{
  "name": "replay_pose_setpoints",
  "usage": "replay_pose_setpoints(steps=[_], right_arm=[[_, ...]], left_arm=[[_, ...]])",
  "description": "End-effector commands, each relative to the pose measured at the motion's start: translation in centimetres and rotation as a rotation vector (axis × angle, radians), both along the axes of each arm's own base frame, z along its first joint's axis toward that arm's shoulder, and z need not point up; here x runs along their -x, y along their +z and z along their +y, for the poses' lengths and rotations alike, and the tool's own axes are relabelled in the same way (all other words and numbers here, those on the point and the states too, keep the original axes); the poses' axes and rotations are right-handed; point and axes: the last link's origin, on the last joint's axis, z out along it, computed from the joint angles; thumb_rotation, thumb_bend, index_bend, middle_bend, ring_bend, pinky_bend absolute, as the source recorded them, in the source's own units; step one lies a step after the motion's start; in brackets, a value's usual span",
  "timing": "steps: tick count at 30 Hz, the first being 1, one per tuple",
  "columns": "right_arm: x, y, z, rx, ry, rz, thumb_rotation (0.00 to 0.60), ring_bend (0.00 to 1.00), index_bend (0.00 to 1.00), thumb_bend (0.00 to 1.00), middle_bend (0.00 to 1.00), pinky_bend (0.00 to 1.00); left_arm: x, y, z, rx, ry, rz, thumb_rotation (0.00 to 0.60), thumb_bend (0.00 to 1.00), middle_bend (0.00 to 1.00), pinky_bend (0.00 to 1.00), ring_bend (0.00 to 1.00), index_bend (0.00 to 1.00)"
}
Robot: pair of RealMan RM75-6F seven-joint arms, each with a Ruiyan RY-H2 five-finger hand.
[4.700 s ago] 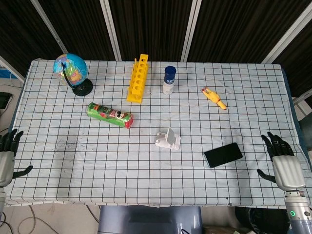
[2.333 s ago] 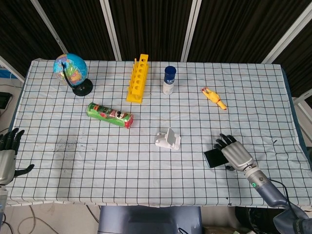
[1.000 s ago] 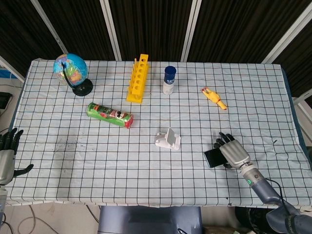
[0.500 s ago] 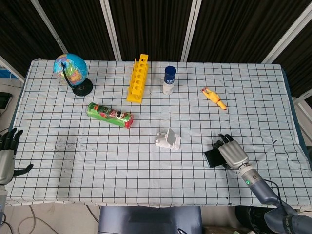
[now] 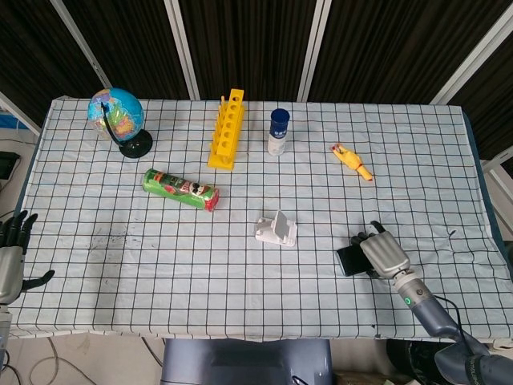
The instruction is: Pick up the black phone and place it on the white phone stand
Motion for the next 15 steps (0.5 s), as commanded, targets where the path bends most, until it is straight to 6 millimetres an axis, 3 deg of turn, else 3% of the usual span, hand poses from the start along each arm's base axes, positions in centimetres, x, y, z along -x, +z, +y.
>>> replay_pose_setpoints(steps=[1,11,15], right_arm=[[-0.1,0.2,0.0,0.006,-0.002,-0.012,0.6,0.53,0.73,0.26,0.72,0.17],[-1.3,2.0,-0.3,0.051,-0.031,-0.126,0.6,0.54,0.75,0.26,0.73,0.17],[-2.0,2.6,-0.3,0.074,-0.108,-0.255,0.6,0.54,0.75,0.26,0.73,0.17]], left_arm=[[0.0,0.0,0.0,0.0,0.0,0.0,0.6,0.0,0.0,0.0,0.0,0.0],[0.0,0.0,0.0,0.001,0.0,-0.002,0.6,0.0,0.0,0.0,0.0,0.0],[0.0,0.0,0.0,0.002,0.003,-0.008,0.6,0.0,0.0,0.0,0.0,0.0]])
